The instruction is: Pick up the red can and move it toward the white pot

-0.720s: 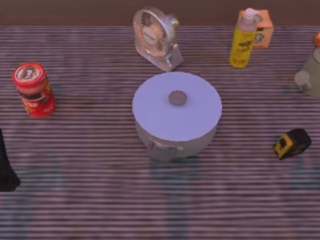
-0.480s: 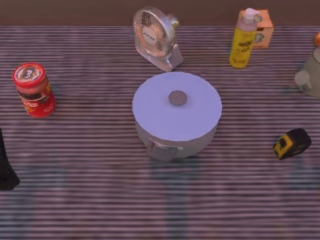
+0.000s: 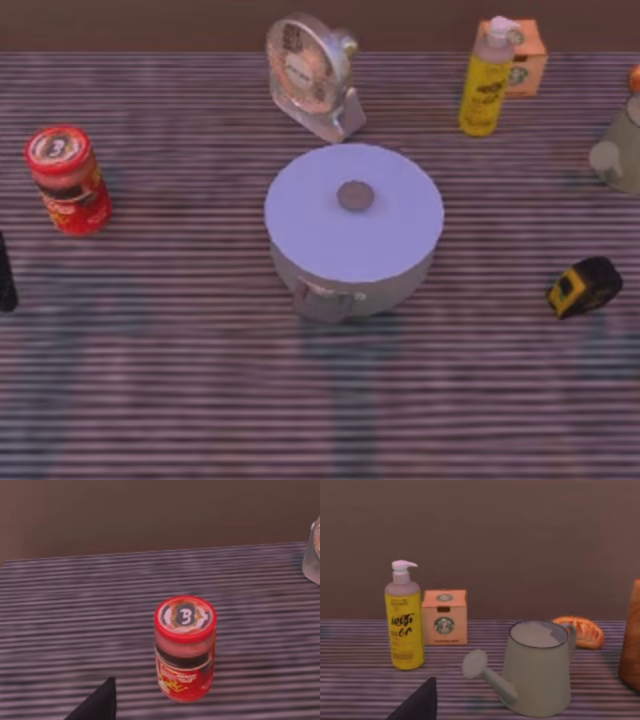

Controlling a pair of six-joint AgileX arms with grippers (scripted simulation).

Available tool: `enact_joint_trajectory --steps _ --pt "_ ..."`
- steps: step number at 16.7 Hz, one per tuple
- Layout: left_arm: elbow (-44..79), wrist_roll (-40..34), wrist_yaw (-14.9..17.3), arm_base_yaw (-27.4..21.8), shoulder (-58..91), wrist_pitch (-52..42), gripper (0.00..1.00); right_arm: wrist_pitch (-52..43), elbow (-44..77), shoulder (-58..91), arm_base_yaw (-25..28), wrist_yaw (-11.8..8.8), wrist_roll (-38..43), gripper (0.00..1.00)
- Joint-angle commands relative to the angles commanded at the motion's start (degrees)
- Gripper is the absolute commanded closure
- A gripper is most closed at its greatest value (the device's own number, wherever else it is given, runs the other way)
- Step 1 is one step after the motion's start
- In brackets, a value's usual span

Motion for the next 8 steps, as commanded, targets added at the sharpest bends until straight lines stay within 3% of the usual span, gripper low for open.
enact_joint_trajectory --steps 8 --pt "42.2 4.2 1.1 -1.6 46.4 -30.1 0.0 0.0 0.0 0.0 0.0 0.0 0.0 0.0"
